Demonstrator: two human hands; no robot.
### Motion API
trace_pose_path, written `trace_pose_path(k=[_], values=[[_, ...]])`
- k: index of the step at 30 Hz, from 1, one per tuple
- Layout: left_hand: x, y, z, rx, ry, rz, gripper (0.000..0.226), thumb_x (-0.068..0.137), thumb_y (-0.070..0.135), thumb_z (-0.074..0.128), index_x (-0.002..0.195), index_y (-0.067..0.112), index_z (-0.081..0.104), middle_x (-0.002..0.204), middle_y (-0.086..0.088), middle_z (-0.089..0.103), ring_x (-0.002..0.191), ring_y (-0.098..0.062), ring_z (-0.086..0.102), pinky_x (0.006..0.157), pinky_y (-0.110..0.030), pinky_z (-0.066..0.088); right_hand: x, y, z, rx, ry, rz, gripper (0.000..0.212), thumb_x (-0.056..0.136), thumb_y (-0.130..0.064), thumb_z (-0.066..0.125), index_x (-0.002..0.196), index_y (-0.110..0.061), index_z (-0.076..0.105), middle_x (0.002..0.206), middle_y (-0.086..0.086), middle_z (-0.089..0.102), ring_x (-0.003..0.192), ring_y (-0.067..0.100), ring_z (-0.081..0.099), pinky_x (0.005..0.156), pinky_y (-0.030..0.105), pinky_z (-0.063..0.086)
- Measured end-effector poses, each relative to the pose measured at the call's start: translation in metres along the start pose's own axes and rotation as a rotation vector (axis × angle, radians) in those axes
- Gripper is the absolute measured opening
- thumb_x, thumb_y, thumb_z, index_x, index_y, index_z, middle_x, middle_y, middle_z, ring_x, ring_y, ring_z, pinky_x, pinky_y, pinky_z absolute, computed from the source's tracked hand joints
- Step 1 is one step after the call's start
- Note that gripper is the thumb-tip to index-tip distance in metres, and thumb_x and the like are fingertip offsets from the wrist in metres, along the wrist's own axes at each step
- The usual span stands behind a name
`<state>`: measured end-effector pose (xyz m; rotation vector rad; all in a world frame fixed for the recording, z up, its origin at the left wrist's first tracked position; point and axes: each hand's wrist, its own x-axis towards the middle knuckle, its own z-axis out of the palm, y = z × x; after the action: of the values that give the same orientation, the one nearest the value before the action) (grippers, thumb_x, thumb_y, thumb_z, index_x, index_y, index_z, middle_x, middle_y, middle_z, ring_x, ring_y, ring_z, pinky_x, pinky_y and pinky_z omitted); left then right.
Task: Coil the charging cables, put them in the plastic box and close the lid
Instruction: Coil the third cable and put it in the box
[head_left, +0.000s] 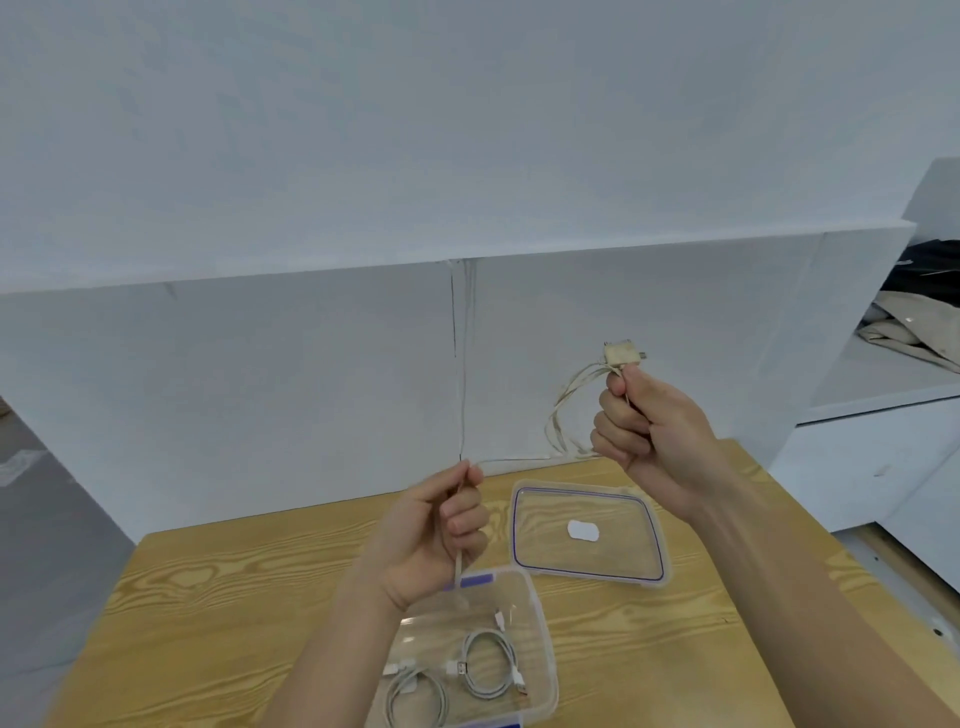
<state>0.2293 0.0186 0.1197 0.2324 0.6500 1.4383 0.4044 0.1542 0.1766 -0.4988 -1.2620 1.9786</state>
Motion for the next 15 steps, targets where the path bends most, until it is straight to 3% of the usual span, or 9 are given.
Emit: trace_pose_path(k=[3, 9, 15], values=[[-0.007, 0.017, -0.007, -0.038, -0.002, 0.054, 0.042, 0.048, 0.004, 0.090, 0.084, 0.002, 0.067, 0.047, 0.003, 0.041, 0.039, -0.011, 0.043, 0.033, -0.020, 0.036, 0.000, 0.005, 0.004, -0.069, 0.004, -0.038, 0.030, 0.100, -0.026, 0.034, 0.075, -0.013, 0.045, 0.052, -0.004, 0.023, 0.041, 0.009, 0.020, 0.043, 0.023, 0.029], [-0.010, 0.022, 0.012, 0.091, 0.167, 0.254, 0.026, 0.090, 0.012, 0.050, 0.112, 0.003, 0.062, 0.062, 0.000, 0.054, 0.046, -0.009, 0.047, 0.035, -0.016, 0.033, 0.000, 0.026, 0.021, -0.287, 0.024, -0.054, 0.029, 0.101, -0.027, 0.032, 0.079, -0.012, 0.043, 0.052, -0.005, 0.028, 0.047, 0.013, 0.023, 0.052, 0.028, 0.028], [-0.009, 0.006, 0.042, 0.435, 0.252, 0.447, 0.022, 0.097, 0.010, 0.046, 0.111, 0.007, 0.063, 0.065, -0.004, 0.064, 0.048, -0.011, 0.049, 0.037, -0.018, 0.032, 0.002, 0.045, 0.035, -0.288, 0.060, -0.068, 0.029, 0.102, -0.027, 0.032, 0.079, -0.011, 0.042, 0.049, -0.007, 0.033, 0.045, 0.011, 0.027, 0.053, 0.031, 0.024]])
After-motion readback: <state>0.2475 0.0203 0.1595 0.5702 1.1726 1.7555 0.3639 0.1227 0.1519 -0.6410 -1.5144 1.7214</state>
